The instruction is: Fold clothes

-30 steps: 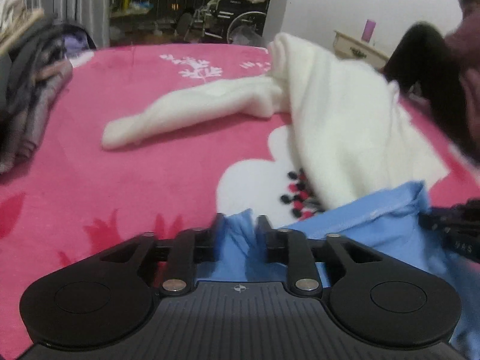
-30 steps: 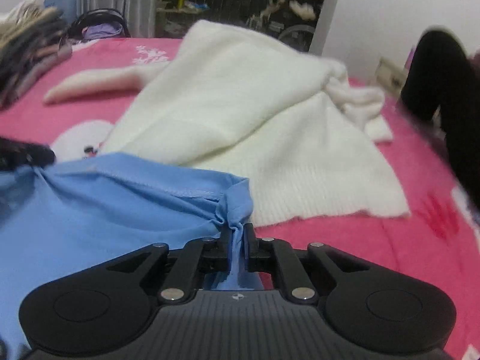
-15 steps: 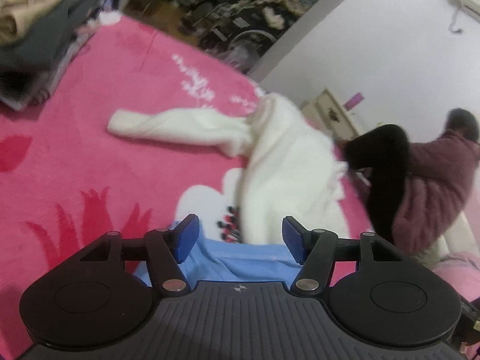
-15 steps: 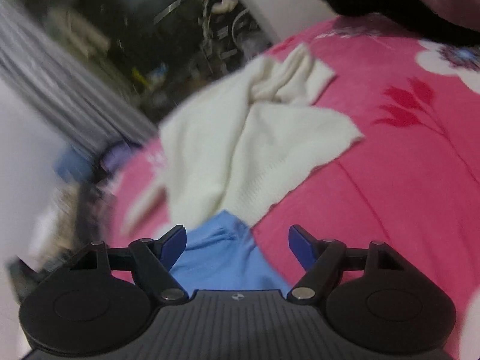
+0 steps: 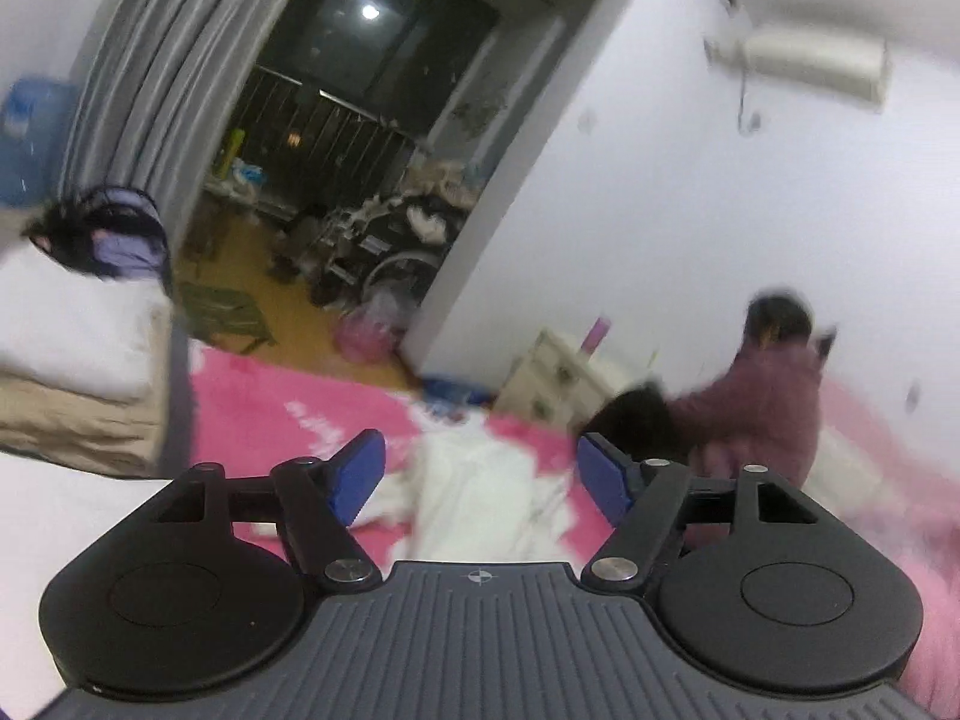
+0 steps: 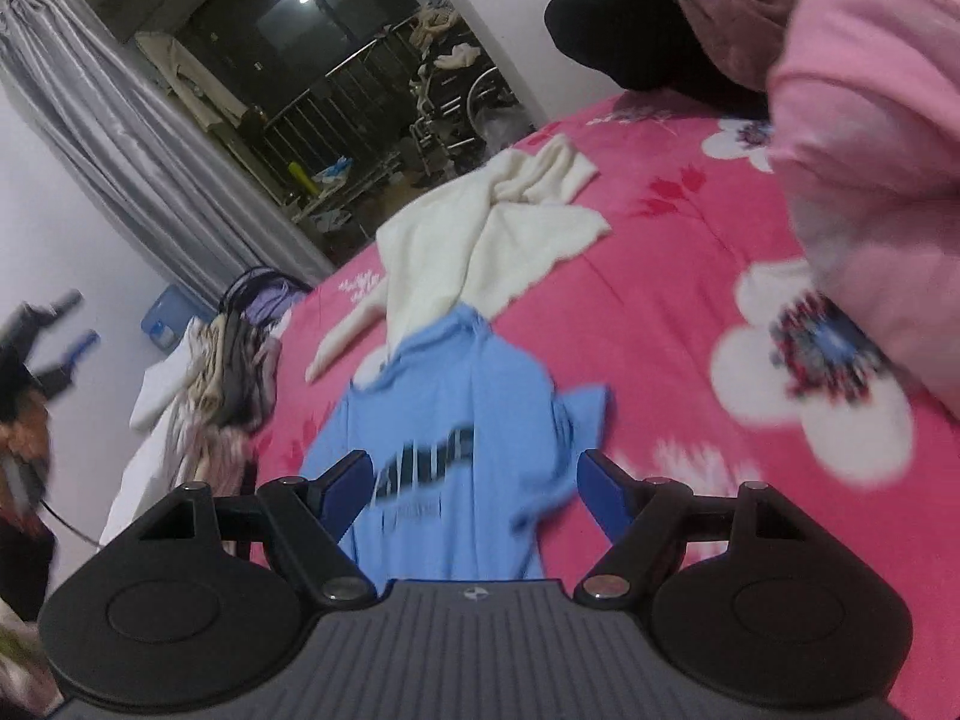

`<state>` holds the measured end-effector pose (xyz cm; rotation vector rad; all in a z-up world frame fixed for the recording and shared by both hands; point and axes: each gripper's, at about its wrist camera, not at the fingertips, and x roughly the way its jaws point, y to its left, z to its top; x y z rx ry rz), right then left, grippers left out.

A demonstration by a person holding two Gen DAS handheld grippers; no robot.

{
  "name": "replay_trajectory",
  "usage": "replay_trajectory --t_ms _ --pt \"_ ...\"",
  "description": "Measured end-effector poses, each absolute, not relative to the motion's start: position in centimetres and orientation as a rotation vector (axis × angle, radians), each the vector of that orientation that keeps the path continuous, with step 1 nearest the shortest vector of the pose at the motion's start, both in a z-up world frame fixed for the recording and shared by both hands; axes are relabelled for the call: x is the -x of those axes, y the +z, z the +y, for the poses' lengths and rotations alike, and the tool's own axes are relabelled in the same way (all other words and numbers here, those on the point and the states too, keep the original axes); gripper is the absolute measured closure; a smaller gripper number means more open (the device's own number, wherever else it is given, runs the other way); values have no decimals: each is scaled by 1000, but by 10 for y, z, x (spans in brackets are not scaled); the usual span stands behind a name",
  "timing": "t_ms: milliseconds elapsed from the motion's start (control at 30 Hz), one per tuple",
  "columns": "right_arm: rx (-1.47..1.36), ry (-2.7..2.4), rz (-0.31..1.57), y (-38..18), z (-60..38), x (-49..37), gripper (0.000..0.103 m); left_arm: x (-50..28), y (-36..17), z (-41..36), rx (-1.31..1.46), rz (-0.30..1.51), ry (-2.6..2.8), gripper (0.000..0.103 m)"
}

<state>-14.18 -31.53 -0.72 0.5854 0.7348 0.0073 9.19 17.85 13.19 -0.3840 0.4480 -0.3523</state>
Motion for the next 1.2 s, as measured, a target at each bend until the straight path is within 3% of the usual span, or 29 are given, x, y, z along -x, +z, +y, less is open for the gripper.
replay_trajectory --t_ms 100,233,367,567,633,700,733,967,1200 --pt "-504 23 796 -22 -284 161 31 -69 124 168 261 574 -358 31" --pt "-394 43 876 -42 -242 186 41 -31 40 133 176 851 -447 32" --pt "-282 64 953 -62 -200 211 50 7 -53 102 143 1105 -542 42" --pt "-244 8 994 -73 -196 229 58 46 -118 86 68 1217 -605 47" --pt "-259 -30 991 -72 -207 232 67 55 -124 86 63 1220 -619 47" --pt "-274 -67 988 -71 -218 234 93 56 -128 86 70 1225 -633 49" --pt "-282 -86 987 -71 -224 235 99 55 -129 86 72 1227 -639 50" --pt "-335 -217 974 -68 -263 243 99 59 -139 81 15 1244 -688 51" --pt "-635 -367 1039 -99 -334 265 100 65 -145 78 -19 1267 -710 51"
